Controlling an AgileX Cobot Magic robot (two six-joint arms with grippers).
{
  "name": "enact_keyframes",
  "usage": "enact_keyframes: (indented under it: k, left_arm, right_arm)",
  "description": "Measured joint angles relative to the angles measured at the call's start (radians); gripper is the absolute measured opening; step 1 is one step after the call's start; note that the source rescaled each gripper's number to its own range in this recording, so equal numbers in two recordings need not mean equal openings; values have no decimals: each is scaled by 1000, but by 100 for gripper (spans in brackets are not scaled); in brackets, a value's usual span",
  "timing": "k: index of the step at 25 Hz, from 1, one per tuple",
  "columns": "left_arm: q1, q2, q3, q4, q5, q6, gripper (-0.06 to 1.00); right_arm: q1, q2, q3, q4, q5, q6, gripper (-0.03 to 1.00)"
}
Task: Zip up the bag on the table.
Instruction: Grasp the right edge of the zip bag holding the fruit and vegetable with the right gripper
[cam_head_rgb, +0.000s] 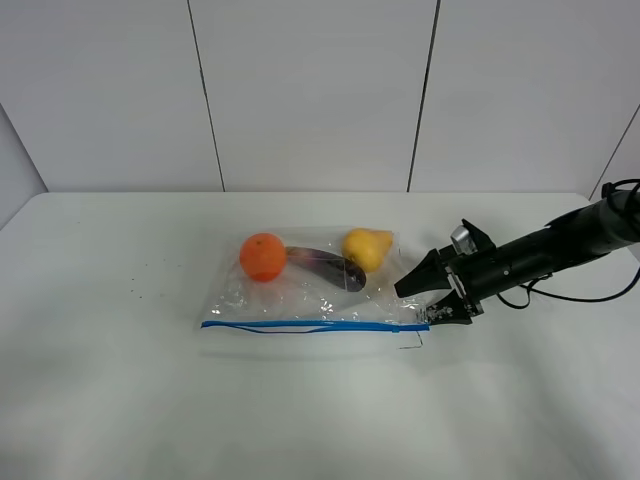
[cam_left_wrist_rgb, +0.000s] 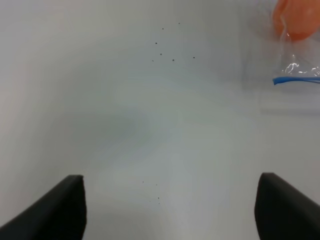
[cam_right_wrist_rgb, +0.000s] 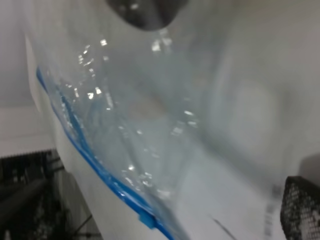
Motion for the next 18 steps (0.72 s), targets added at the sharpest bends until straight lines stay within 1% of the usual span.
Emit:
enact_keyframes:
  k: [2,7,9,13,16,18]
  left_arm:
    - [0,0,0,0,0,0,76]
    - [0,0,0,0,0,0,76]
    - [0,0,0,0,0,0,76]
    - [0,0,0,0,0,0,76]
    - [0,0,0,0,0,0,76]
    - [0,0,0,0,0,0,76]
  right_arm:
    - [22,1,0,0,0,-2,98]
    - [28,1,0,1,1,20,89]
    - [28,1,0,1,1,29,81]
    - [28,1,0,1,1,46,60]
    - [28,1,0,1,1,54,47]
    - [28,1,-1,1,1,64,42]
